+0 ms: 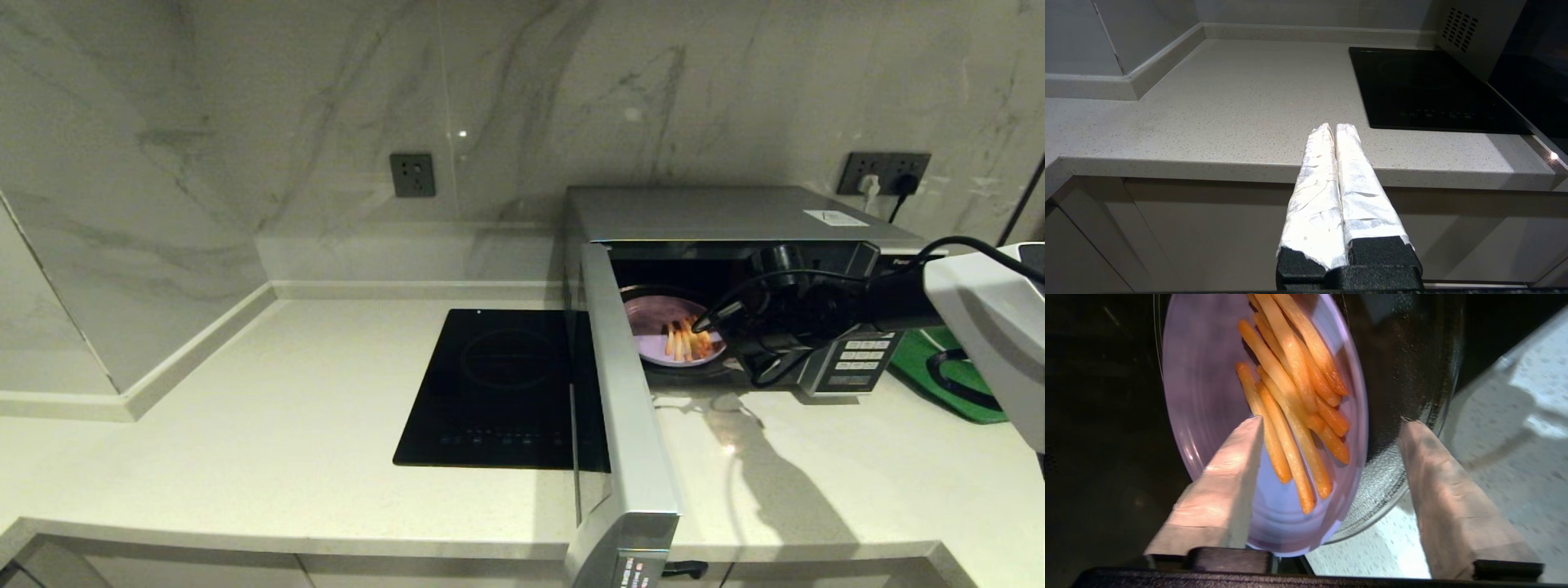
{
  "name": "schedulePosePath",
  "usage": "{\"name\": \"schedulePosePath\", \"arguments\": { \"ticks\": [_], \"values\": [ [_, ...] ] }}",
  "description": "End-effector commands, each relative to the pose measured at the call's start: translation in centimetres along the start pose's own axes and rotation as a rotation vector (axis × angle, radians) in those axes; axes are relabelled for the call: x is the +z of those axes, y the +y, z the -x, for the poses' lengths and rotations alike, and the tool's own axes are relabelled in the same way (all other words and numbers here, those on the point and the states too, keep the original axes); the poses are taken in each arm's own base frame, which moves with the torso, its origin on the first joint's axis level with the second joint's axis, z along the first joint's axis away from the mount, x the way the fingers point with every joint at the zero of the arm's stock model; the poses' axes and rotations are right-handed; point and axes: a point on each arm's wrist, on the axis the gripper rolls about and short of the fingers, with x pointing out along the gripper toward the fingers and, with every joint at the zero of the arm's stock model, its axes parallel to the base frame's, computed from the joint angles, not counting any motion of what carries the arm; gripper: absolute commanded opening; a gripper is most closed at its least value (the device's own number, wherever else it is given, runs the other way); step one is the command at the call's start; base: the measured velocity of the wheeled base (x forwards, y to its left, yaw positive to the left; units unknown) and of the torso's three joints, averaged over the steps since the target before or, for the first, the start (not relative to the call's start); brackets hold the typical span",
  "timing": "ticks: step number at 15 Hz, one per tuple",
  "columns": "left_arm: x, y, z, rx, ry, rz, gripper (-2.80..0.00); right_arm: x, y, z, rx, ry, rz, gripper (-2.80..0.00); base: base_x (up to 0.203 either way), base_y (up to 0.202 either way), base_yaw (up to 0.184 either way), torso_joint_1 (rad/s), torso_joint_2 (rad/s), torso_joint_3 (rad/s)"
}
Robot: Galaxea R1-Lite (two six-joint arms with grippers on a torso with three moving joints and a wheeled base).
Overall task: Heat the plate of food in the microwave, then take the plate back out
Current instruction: Close the microwave oven
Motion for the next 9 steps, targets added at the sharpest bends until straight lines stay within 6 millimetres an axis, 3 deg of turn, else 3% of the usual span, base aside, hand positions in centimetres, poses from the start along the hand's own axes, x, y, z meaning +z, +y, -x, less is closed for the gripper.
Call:
{"name": "schedulePosePath", "arguments": {
  "ticks": [1,9],
  "values": [
    [0.0,0.0,0.0,0.001,-0.001,0.001,-2.8,0.5,1.0,2.0,0.038,-0.02,0.01,0.0,0.0,0.0,0.0,0.0,0.0,0.0],
    [0.0,0.0,0.0,0.001,-0.002,0.001,-2.8,0.8,1.6,3.1,0.05,-0.025,0.019,0.0,0.0,0.0,0.0,0.0,0.0,0.0]
  ]
}}
